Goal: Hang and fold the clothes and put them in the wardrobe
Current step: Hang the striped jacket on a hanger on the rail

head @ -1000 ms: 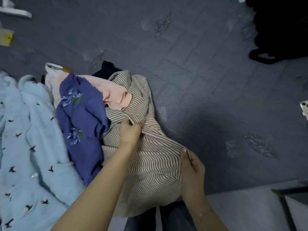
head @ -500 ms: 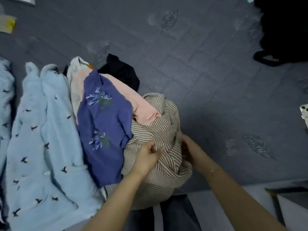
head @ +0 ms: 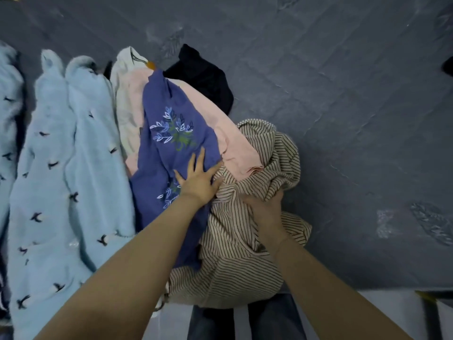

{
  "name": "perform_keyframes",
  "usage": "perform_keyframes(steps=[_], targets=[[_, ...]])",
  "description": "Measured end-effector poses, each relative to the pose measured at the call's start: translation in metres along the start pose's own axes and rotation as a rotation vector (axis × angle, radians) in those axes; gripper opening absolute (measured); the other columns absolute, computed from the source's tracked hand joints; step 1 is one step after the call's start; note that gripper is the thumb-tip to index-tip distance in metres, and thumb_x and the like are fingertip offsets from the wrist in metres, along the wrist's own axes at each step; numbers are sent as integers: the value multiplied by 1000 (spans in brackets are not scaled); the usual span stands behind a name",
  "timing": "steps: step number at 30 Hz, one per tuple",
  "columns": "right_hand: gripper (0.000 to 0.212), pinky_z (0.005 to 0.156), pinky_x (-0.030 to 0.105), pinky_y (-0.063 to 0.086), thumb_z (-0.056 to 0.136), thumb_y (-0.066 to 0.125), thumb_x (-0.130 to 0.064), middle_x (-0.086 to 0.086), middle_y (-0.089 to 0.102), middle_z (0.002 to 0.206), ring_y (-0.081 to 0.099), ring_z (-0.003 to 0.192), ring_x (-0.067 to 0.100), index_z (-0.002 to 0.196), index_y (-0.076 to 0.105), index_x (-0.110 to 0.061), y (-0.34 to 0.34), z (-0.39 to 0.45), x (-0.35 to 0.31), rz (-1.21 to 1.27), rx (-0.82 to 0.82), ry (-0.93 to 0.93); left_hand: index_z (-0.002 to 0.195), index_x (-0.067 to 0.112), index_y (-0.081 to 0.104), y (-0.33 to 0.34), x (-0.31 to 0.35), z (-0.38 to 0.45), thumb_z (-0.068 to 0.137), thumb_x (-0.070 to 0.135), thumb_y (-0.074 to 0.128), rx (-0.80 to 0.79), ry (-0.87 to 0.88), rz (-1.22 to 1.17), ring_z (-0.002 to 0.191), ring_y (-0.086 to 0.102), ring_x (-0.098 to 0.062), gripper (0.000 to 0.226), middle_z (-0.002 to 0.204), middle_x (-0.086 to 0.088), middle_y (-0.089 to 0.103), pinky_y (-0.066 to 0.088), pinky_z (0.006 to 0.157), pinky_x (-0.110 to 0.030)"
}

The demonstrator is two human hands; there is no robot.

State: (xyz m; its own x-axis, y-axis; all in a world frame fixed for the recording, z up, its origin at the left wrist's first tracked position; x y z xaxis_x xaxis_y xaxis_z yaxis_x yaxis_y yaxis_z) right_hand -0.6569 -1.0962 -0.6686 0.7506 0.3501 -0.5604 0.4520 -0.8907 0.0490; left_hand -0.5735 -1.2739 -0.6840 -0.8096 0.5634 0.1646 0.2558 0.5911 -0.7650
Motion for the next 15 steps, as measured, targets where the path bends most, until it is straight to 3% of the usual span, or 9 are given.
perform_keyframes(steps=[2, 5, 7, 9, 11, 13, 15], targets=[[67, 92, 40, 52, 76, 74, -3, 0, 63, 120, 61, 105, 21, 134, 48, -22, -13, -5, 1, 115, -1, 95, 148, 46, 25, -3, -21, 6, 102, 40, 40, 42, -23, 119, 149, -15, -20, 49, 161, 4, -19, 6, 112, -67], [28, 76, 40, 59, 73, 69, -15, 12, 72, 100, 70, 83, 29, 100, 74, -7, -32, -25, 0, 377, -87, 329, 152, 34, 25, -22, -63, 7, 101, 22, 45, 141, -94, 169, 149, -11, -27, 56, 162, -4, -17, 25, 113, -50], [27, 57, 38, 60, 71, 67, -18, 13, 75, 90, 73, 70, 29, 95, 74, -7, -47, -40, -10, 468, -73, 332, 154, 25, 23, -36, -86, 4, 101, 15, 43, 132, -82, 151, 149, -9, -30, 58, 162, -10, -12, 29, 111, -44], [36, 53, 38, 59, 72, 67, -18, 13, 76, 93, 74, 71, 29, 107, 69, -9, -54, -56, -28, 504, -82, 271, 150, 12, 32, -53, -85, -3, 98, 6, 47, 124, 36, 18, 149, 3, -36, 54, 161, -21, 4, 23, 115, -39], [38, 51, 38, 58, 68, 68, -19, 13, 76, 90, 74, 69, 30, 106, 67, -10, -48, -77, -51, 491, -160, 206, 143, 3, 42, -79, -68, -20, 93, 3, 58, 151, 130, -258, 145, 21, -38, 53, 156, -25, 22, 22, 117, -37], [38, 51, 39, 57, 65, 68, -19, 13, 76, 90, 74, 71, 30, 103, 67, -12, -36, -101, -75, 416, -223, 146, 146, 12, 40, -104, -42, -49, 89, 16, 69, 160, 211, -484, 148, 20, -27, 64, 158, -17, 22, 19, 120, -37], [47, 59, 41, 59, 66, 70, -18, 15, 74, 102, 73, 85, 32, 112, 67, -11, -23, -125, -102, 324, -252, 67, 148, 26, 36, -127, -2, -85, 81, 36, 77, 152, 377, -591, 149, 14, -14, 80, 160, -6, 20, 14, 121, -33]])
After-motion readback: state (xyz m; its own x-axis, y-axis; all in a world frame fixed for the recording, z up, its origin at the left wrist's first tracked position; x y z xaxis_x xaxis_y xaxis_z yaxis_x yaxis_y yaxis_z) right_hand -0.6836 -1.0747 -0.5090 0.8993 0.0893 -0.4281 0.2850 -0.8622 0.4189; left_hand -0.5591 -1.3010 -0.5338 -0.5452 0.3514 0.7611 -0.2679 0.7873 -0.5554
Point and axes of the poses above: each hand's wrist, its own z-axis towards the middle knuckle, its own y-axis out of the palm, x = y × z, the point moved 8 cm from there along z, towards the middle knuckle
